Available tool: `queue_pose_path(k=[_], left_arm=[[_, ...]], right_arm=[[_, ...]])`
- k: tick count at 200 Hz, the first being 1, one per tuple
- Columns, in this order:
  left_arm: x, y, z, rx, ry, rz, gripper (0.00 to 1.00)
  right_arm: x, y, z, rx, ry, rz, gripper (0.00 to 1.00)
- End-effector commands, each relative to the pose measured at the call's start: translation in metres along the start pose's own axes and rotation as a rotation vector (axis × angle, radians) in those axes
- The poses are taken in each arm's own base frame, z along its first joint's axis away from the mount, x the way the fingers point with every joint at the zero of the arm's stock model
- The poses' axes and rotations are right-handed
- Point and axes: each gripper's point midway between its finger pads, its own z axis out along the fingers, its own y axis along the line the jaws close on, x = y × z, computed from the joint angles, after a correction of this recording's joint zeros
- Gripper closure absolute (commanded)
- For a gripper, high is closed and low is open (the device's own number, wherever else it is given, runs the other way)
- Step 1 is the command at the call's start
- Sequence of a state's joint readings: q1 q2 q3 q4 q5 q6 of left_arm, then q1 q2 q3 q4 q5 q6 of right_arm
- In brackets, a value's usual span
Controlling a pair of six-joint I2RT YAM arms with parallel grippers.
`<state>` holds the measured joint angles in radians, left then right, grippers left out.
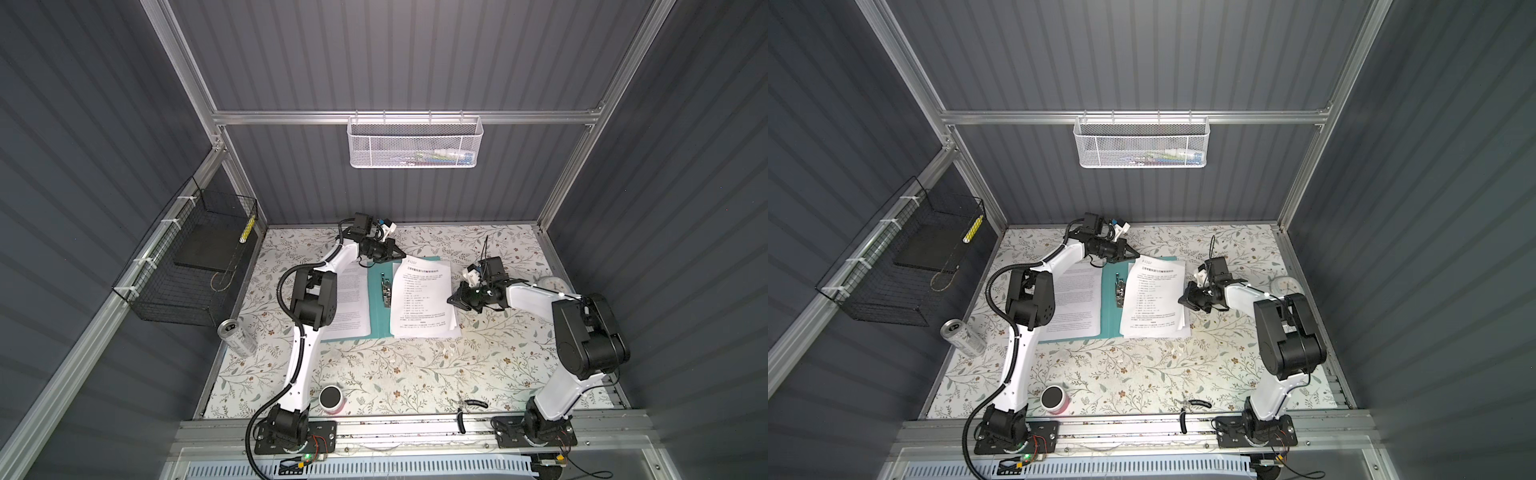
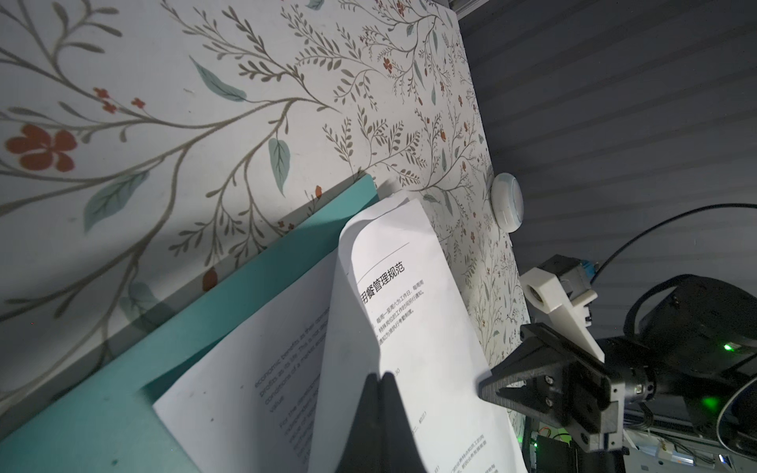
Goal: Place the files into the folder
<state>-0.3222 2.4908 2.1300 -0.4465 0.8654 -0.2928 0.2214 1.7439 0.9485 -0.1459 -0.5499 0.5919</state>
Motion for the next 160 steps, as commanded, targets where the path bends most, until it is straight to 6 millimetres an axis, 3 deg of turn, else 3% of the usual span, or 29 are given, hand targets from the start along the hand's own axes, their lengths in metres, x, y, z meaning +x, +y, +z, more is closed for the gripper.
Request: queue_pose_path(k=[1, 160], left_arm=[[0.005, -0.005, 0.001, 0.014, 0.011, -0.011, 1.00], [0.004, 0.016, 0.007, -0.047, 0.008, -0.045, 1.00]], right_arm=[[0.001, -0.006, -0.003, 0.018, -0.005, 0.006, 1.00], [-0.001, -0.032, 0.009, 0.089, 0.033, 0.030, 0.98]])
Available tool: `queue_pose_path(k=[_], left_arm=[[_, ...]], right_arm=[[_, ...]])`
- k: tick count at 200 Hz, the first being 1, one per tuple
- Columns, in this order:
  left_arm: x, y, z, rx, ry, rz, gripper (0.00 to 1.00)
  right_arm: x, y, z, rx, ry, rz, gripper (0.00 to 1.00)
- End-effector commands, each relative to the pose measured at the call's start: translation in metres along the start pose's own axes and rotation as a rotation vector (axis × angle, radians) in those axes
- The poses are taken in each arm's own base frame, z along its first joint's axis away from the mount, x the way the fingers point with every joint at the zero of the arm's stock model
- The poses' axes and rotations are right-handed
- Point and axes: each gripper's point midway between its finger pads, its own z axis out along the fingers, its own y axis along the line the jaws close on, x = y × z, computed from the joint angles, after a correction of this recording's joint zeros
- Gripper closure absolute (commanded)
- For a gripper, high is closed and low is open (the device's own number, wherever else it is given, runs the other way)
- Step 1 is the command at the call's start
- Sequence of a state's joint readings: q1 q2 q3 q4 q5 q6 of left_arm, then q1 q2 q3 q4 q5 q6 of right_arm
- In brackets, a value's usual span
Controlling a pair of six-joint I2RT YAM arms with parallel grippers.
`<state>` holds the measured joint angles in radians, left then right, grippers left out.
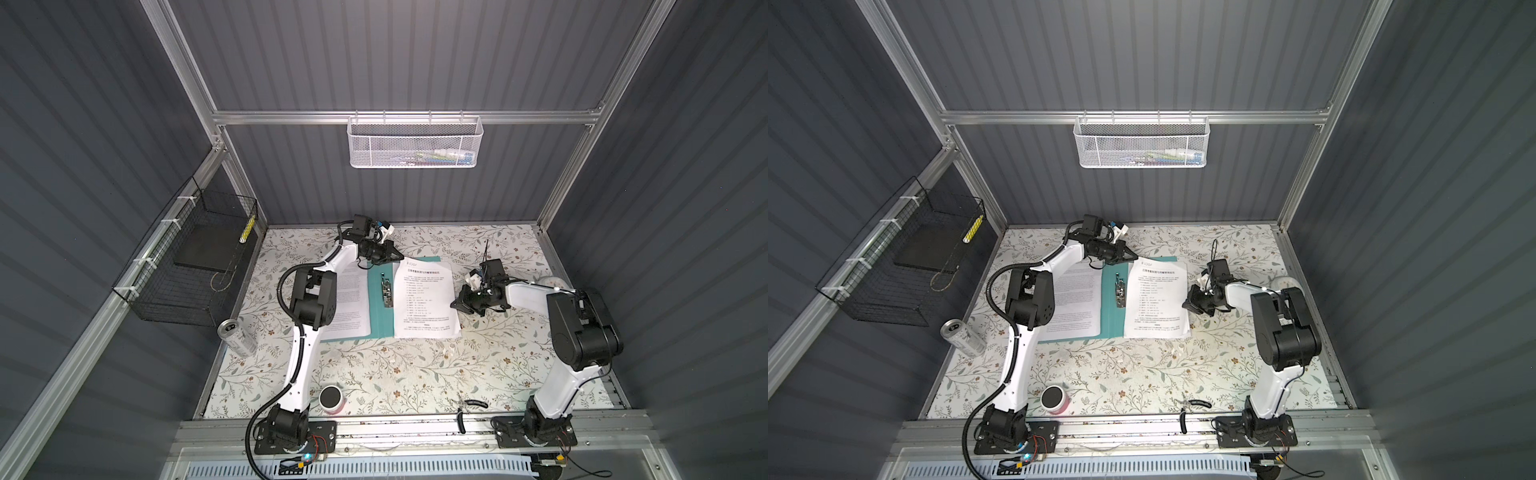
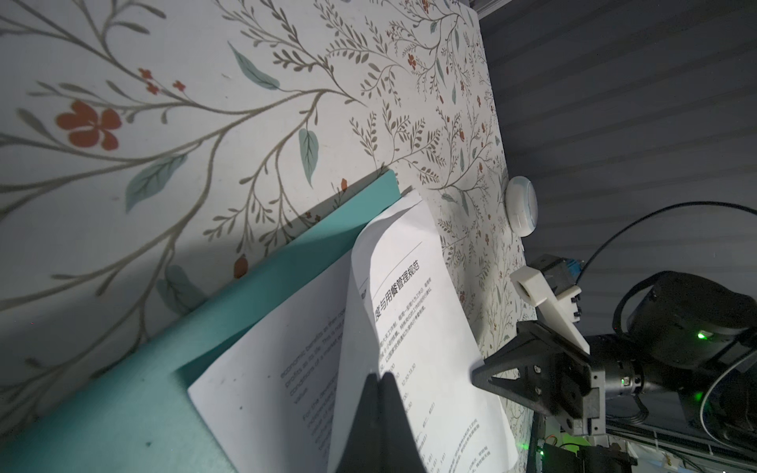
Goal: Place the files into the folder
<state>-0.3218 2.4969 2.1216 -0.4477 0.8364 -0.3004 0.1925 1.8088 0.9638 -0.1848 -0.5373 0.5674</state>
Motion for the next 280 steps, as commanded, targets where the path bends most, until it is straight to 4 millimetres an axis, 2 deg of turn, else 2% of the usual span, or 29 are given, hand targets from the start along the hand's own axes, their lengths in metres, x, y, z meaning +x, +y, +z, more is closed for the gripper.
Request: queue_pose_path(k=[1, 22, 29, 40, 49, 60, 64, 70, 73, 77, 95, 121, 161, 192, 254, 280], left_arm=[[0.001, 0.007, 0.006, -0.018, 0.008, -0.026, 1.00], [0.000, 0.011, 0.004, -0.051, -0.006, -0.024, 1.00], [-0.001, 0.012, 0.002, -0.064, -0.011, -0.023, 0.88], [-0.004, 0.013, 0.000, -0.091, -0.027, -0.012, 0.85], [-0.007, 0.013, -0.002, -0.103, -0.034, -0.006, 0.76], [-0.011, 0.014, -0.005, -0.130, -0.046, 0.003, 0.53], [-0.012, 0.014, -0.006, -0.137, -0.049, 0.006, 0.32], [-0.013, 0.014, -0.007, -0.145, -0.049, 0.013, 0.11], [-0.015, 0.014, -0.008, -0.151, -0.051, 0.016, 0.04], [-0.016, 0.014, -0.009, -0.161, -0.052, 0.021, 0.01], [-0.018, 0.016, -0.013, -0.195, -0.058, 0.031, 0.00], [-0.011, 0.013, -0.017, -0.196, -0.049, 0.029, 0.01], [0.014, 0.007, -0.020, -0.160, -0.022, 0.000, 0.05], [0.028, 0.019, -0.011, -0.146, 0.004, -0.034, 0.09], [0.038, 0.029, -0.001, -0.132, 0.023, -0.056, 0.12], [0.040, 0.030, -0.001, -0.132, 0.025, -0.059, 0.13]], right_arm=[[-0.003, -0.006, 0.001, 0.036, -0.005, -0.012, 0.97], [-0.008, -0.011, 0.001, 0.072, -0.008, -0.022, 0.76], [-0.009, -0.011, 0.000, 0.078, -0.009, -0.025, 0.70], [-0.011, -0.011, -0.002, 0.088, -0.015, -0.031, 0.66], [-0.012, -0.011, -0.004, 0.096, -0.020, -0.038, 0.62], [-0.013, -0.012, -0.006, 0.108, -0.022, -0.043, 0.58], [-0.014, -0.012, -0.006, 0.110, -0.023, -0.046, 0.58], [-0.014, -0.013, -0.007, 0.117, -0.024, -0.050, 0.57], [-0.014, -0.014, -0.007, 0.122, -0.025, -0.050, 0.57], [-0.015, -0.015, -0.007, 0.131, -0.027, -0.050, 0.56], [-0.019, -0.019, -0.008, 0.158, -0.032, -0.055, 0.53], [-0.024, -0.012, -0.001, 0.121, -0.019, -0.067, 0.51], [-0.031, -0.001, 0.014, 0.049, 0.017, -0.063, 0.50], [-0.031, 0.007, 0.021, -0.017, 0.037, -0.054, 0.50], [-0.034, 0.048, 0.010, -0.224, 0.022, -0.062, 0.52], [-0.036, 0.055, 0.005, -0.247, 0.012, -0.072, 0.53]])
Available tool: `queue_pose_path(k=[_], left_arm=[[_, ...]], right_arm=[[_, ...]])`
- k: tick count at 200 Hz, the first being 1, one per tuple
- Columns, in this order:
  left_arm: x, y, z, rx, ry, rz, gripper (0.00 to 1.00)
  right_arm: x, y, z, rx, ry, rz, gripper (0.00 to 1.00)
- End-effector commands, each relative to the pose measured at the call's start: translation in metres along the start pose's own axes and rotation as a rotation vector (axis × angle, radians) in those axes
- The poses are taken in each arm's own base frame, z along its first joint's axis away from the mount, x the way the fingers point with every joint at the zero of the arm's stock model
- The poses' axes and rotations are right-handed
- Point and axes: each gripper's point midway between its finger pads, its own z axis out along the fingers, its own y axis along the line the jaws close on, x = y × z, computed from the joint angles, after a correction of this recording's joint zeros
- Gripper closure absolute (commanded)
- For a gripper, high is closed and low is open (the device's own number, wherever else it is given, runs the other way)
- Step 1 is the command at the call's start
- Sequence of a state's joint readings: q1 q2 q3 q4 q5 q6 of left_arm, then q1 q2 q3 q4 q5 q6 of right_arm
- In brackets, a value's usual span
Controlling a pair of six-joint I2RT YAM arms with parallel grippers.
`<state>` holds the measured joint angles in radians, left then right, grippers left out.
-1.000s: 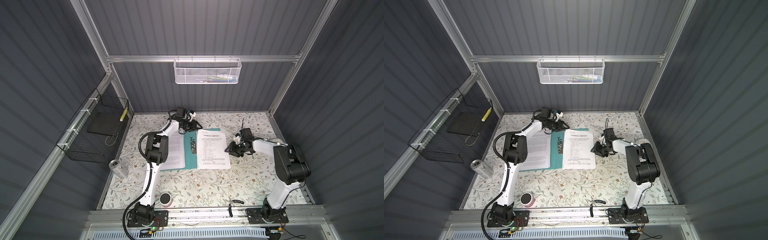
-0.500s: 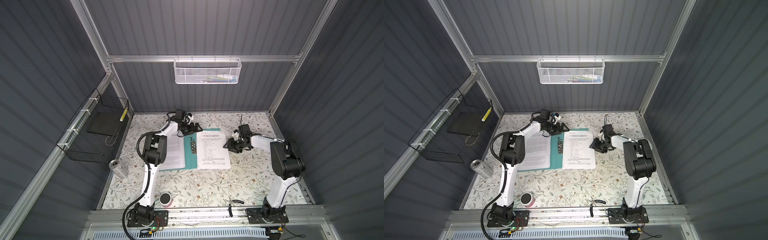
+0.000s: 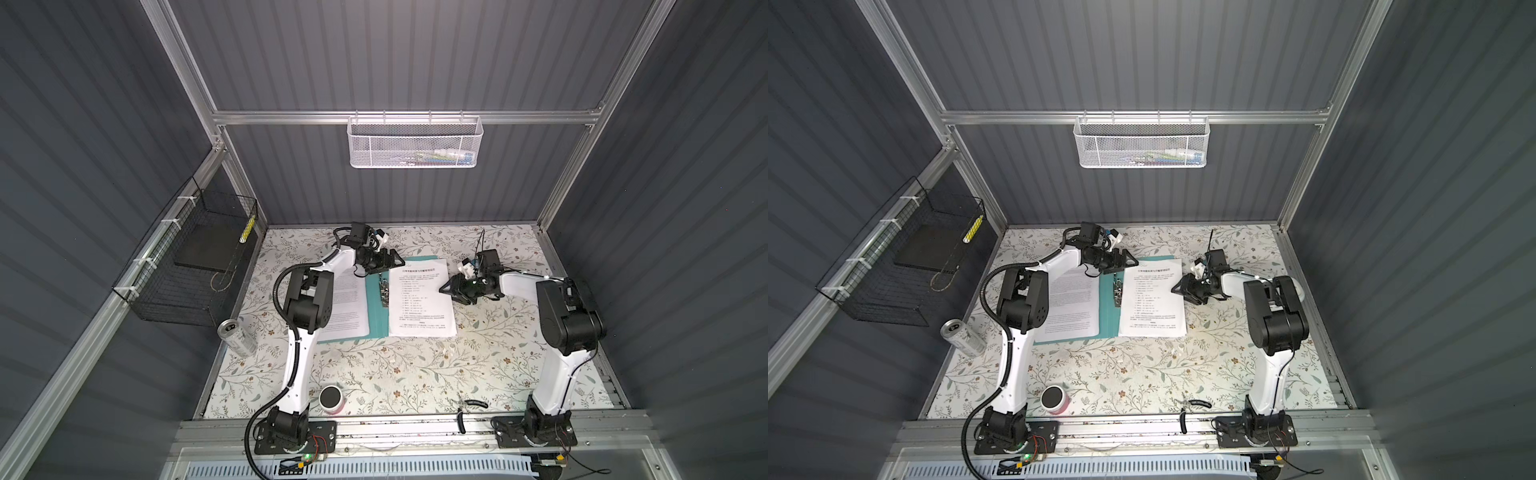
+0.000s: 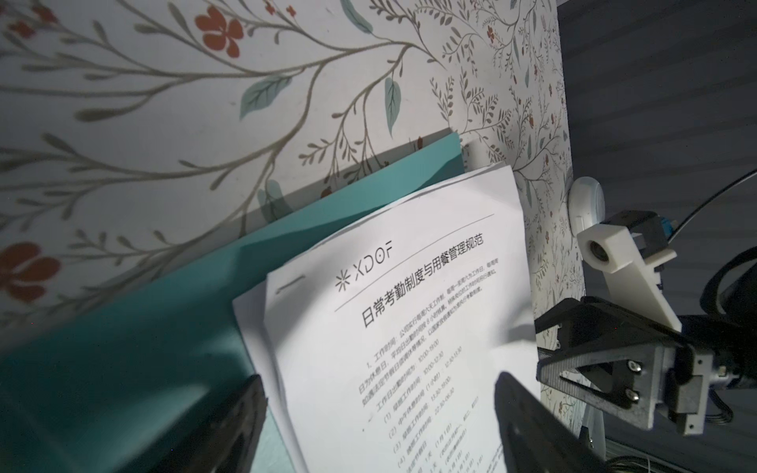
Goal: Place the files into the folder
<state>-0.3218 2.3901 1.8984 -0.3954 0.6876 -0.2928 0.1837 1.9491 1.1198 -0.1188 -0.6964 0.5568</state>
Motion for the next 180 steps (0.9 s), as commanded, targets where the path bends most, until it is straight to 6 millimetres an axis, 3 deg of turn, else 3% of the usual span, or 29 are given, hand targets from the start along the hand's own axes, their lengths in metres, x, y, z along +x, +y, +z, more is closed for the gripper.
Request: queue_pose_path(k=[1, 95, 145, 180], left_arm=[[0.011, 0.001, 0.007, 0.023, 0.028, -0.017, 0.13], [0.015, 0.002, 0.012, 0.042, 0.033, -0.022, 0.14], [0.011, -0.002, 0.008, 0.041, 0.018, -0.013, 0.14], [0.006, -0.007, 0.000, 0.018, -0.008, 0.020, 0.09]], right_arm=[[-0.003, 0.021, -0.008, -0.079, -0.011, -0.024, 0.53], [-0.011, 0.006, 0.007, -0.032, 0.010, -0.012, 0.58], [-0.026, -0.003, 0.012, 0.047, -0.001, -0.045, 0.73], [-0.032, 0.000, 0.009, 0.089, 0.000, -0.095, 0.61]])
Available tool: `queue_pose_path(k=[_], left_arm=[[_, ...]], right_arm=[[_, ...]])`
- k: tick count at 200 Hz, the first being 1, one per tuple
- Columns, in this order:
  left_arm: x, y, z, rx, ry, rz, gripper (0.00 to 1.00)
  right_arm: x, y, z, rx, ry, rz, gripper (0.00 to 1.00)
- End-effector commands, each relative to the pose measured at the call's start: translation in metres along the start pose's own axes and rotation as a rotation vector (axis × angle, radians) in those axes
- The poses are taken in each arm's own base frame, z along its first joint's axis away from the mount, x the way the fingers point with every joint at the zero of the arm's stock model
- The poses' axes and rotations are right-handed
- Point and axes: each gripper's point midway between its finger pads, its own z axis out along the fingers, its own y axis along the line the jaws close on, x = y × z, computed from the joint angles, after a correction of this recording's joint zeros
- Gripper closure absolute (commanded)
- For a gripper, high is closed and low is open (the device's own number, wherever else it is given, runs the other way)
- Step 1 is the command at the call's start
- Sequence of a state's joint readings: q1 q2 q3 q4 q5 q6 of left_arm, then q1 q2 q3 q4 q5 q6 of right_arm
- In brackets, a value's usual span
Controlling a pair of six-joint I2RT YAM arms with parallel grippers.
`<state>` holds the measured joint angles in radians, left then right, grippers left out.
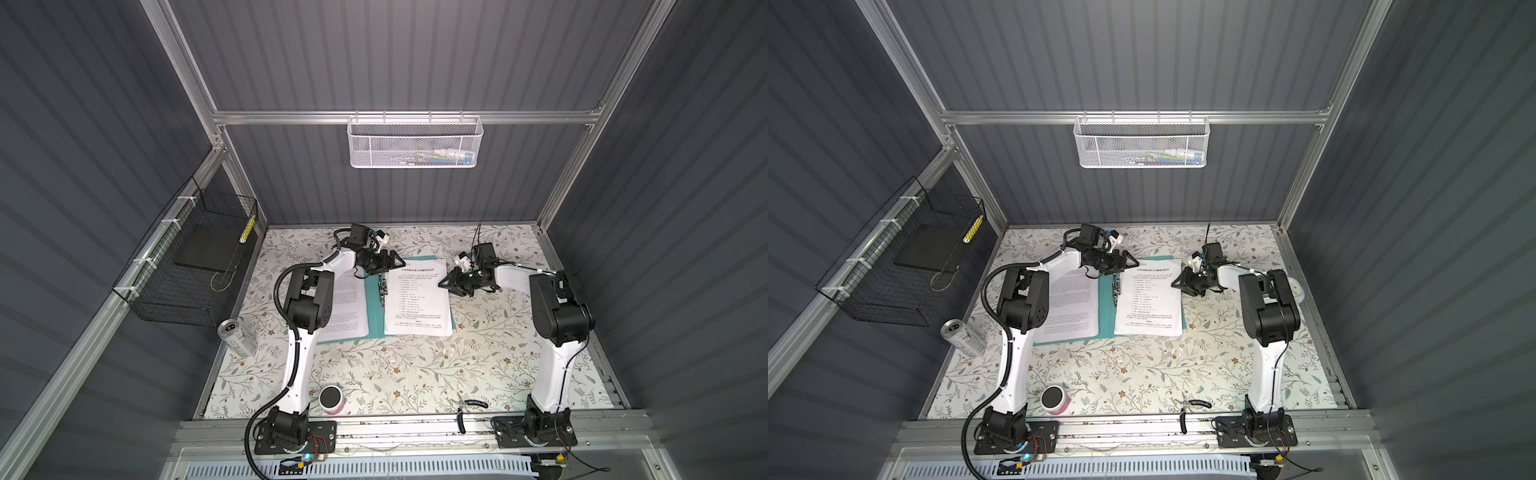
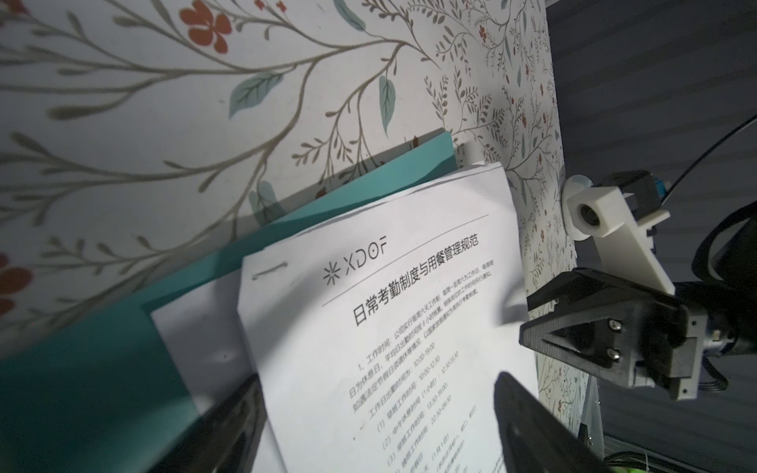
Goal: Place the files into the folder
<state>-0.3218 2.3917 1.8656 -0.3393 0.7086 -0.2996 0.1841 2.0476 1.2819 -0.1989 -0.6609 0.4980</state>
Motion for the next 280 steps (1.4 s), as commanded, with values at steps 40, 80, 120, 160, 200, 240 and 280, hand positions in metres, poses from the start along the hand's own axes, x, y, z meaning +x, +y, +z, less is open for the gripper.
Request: queue_pose_path(k=[40, 80, 120, 160, 200, 240, 280], left_arm=[[-0.019, -0.022, -0.021, -0.030, -0.060, 0.062, 0.03], [-0.043, -0.048, -0.045, -0.037, -0.128, 0.118, 0.02], [-0.047, -0.073, -0.073, -0.039, -0.180, 0.158, 0.02], [-0.038, -0.079, -0.089, -0.075, -0.202, 0.173, 0.02], [-0.027, -0.070, -0.085, -0.090, -0.182, 0.159, 0.02], [-0.021, -0.060, -0.078, -0.095, -0.164, 0.144, 0.03], [-0.017, -0.056, -0.074, -0.094, -0.151, 0.135, 0.03]], right_arm=[[-0.007, -0.005, 0.002, 0.129, 0.025, -0.094, 0.53], [-0.008, -0.015, 0.013, 0.213, 0.050, -0.095, 0.50], [-0.011, -0.017, 0.018, 0.315, 0.044, -0.139, 0.50], [-0.017, -0.015, 0.018, 0.384, 0.019, -0.174, 0.49], [-0.026, -0.007, 0.018, 0.410, 0.007, -0.203, 0.48], [-0.028, -0.002, 0.024, 0.410, 0.015, -0.224, 0.48], [-0.030, -0.001, 0.027, 0.417, 0.013, -0.228, 0.48]])
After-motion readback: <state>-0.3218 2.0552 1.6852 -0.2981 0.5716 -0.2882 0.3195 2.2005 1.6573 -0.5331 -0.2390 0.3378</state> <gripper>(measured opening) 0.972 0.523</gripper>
